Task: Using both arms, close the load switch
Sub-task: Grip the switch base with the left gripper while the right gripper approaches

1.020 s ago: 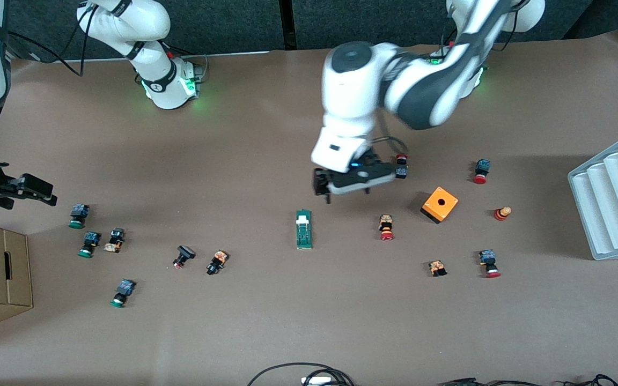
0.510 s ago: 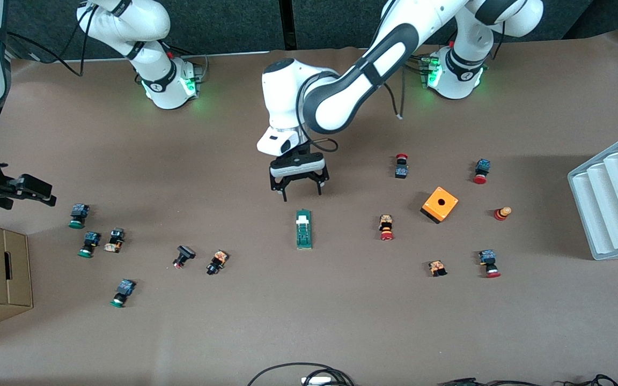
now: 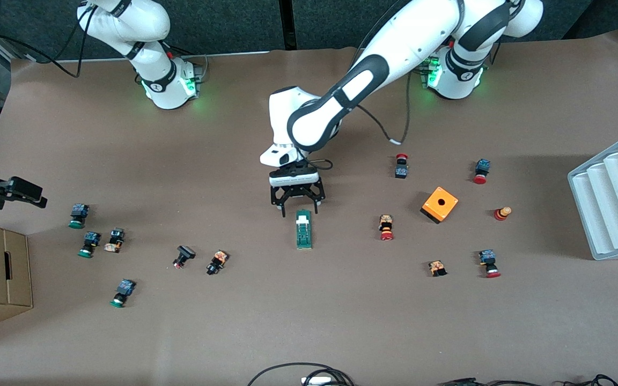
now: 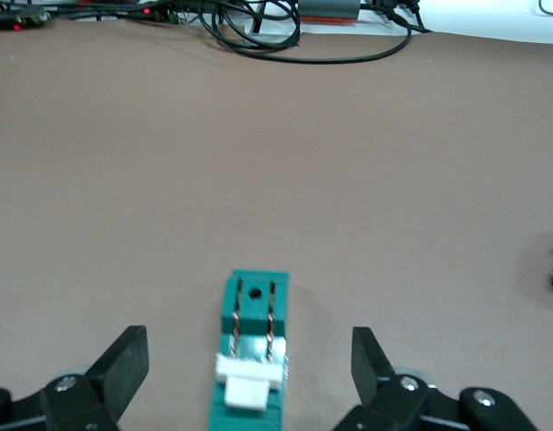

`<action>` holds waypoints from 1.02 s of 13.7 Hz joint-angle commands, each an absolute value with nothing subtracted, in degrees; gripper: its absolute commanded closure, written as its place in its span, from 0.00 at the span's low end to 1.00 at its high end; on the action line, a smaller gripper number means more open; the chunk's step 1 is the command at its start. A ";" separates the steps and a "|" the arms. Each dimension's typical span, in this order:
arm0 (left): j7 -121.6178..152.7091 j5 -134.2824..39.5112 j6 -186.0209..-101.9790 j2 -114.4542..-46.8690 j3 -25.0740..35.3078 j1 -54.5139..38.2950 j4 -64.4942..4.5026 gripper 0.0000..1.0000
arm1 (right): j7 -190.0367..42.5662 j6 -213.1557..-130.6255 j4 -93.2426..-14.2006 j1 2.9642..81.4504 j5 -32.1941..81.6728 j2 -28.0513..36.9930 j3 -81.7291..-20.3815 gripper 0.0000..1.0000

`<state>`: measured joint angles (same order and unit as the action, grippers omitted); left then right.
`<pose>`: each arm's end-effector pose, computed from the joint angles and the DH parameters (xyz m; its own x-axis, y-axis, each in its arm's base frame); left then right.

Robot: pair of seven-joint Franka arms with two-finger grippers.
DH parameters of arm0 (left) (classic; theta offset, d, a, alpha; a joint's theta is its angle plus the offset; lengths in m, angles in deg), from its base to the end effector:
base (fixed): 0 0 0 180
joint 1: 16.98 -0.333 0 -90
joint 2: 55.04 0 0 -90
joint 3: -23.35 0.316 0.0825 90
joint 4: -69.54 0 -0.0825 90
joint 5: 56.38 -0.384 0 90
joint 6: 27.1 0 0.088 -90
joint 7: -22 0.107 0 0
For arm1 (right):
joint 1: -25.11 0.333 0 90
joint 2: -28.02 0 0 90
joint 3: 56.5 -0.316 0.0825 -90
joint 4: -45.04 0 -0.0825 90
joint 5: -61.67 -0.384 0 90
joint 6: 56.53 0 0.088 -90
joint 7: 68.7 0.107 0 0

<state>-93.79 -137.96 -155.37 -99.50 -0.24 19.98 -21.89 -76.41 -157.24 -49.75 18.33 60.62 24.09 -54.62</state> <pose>0.4063 -0.5746 0.2094 0.7012 0.0897 0.7073 0.0993 -0.9947 0.0277 0.5813 -0.0863 0.5621 0.9991 -0.0197 0.0366 -0.0194 -0.9998 -0.0111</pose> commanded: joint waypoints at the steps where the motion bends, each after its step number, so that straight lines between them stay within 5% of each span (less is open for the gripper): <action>1: -103.21 -145.91 -155.16 -102.22 0.24 22.12 -22.30 0.00 | -76.60 -157.00 -49.71 18.16 59.39 23.46 -54.75 0.00; 9: -112.39 -161.48 -146.48 -107.68 1.47 24.23 -22.39 0.00 | -62.66 -157.43 -49.53 19.83 53.33 20.12 -55.36 0.00; 14: -112.65 -161.67 -145.05 -108.92 1.47 25.29 -22.39 0.00 | -43.43 -162.69 -49.45 28.16 52.09 16.08 -55.36 0.00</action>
